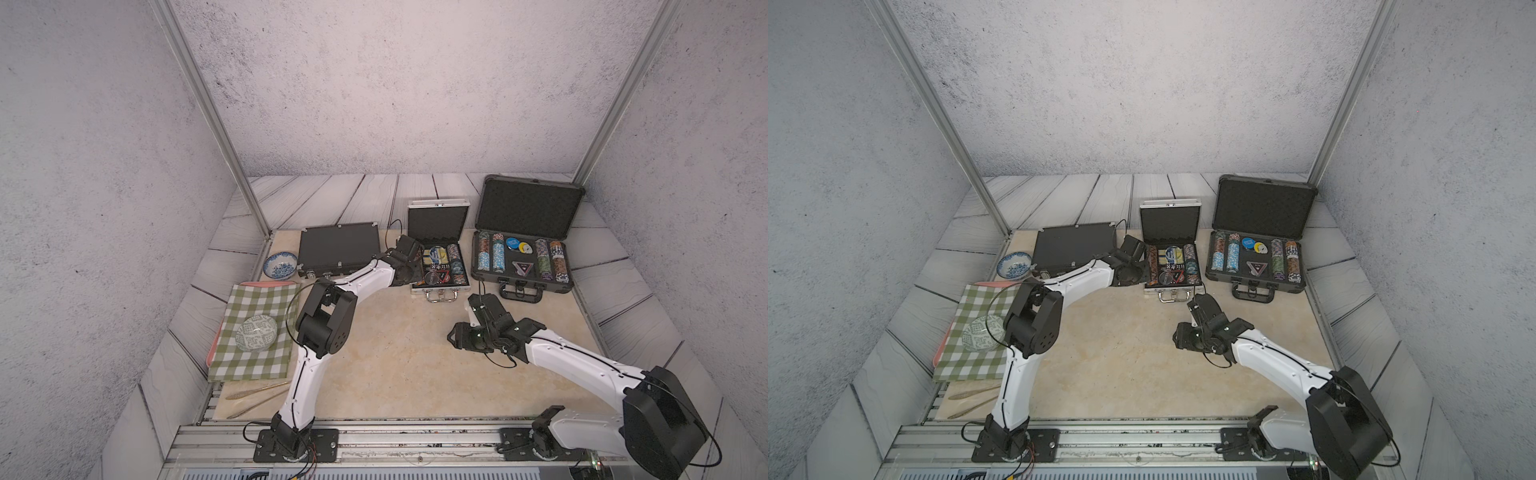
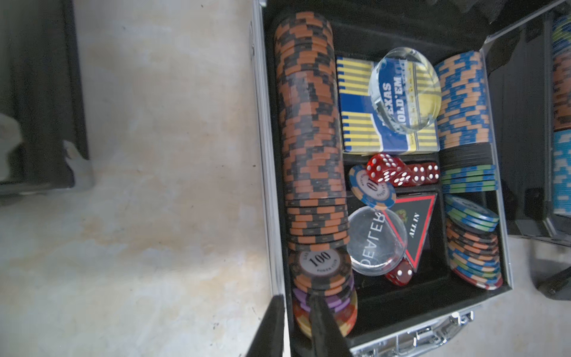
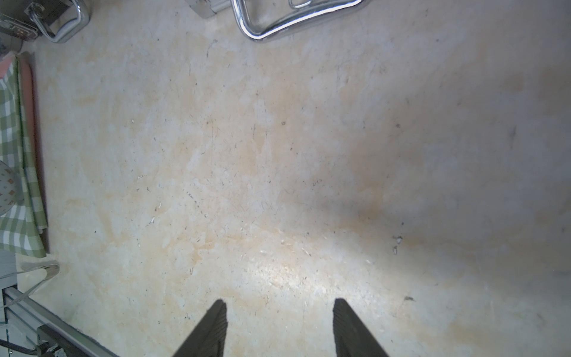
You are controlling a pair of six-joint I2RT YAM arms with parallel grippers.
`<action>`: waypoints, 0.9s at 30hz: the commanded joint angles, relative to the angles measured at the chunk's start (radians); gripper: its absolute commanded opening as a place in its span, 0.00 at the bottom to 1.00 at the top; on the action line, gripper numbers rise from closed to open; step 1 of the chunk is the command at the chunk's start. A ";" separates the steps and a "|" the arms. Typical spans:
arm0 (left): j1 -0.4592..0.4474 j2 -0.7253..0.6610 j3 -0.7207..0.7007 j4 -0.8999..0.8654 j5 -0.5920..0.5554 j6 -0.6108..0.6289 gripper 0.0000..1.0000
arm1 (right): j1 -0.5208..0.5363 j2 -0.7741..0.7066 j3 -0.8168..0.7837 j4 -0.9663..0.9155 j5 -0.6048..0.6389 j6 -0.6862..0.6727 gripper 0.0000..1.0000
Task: Close the poker set cases
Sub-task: Move the poker set case to the center of the board.
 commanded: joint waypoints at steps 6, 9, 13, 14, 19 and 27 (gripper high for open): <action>-0.005 0.066 0.015 -0.039 -0.011 0.019 0.18 | -0.004 -0.032 -0.007 -0.006 0.000 0.003 0.57; -0.004 0.076 0.014 -0.051 -0.023 0.025 0.18 | -0.004 -0.032 -0.005 -0.010 -0.001 0.003 0.57; -0.003 0.098 0.022 -0.082 -0.039 0.039 0.14 | -0.004 -0.038 -0.003 -0.013 -0.001 0.003 0.57; -0.002 0.100 0.020 -0.088 -0.043 0.039 0.12 | -0.004 -0.039 -0.001 -0.016 -0.001 0.003 0.57; 0.006 0.060 -0.025 -0.121 -0.095 0.043 0.05 | -0.004 -0.058 0.000 -0.033 0.007 -0.002 0.57; 0.038 -0.074 -0.207 -0.083 -0.103 0.065 0.01 | -0.011 -0.099 0.051 -0.130 0.090 -0.049 0.59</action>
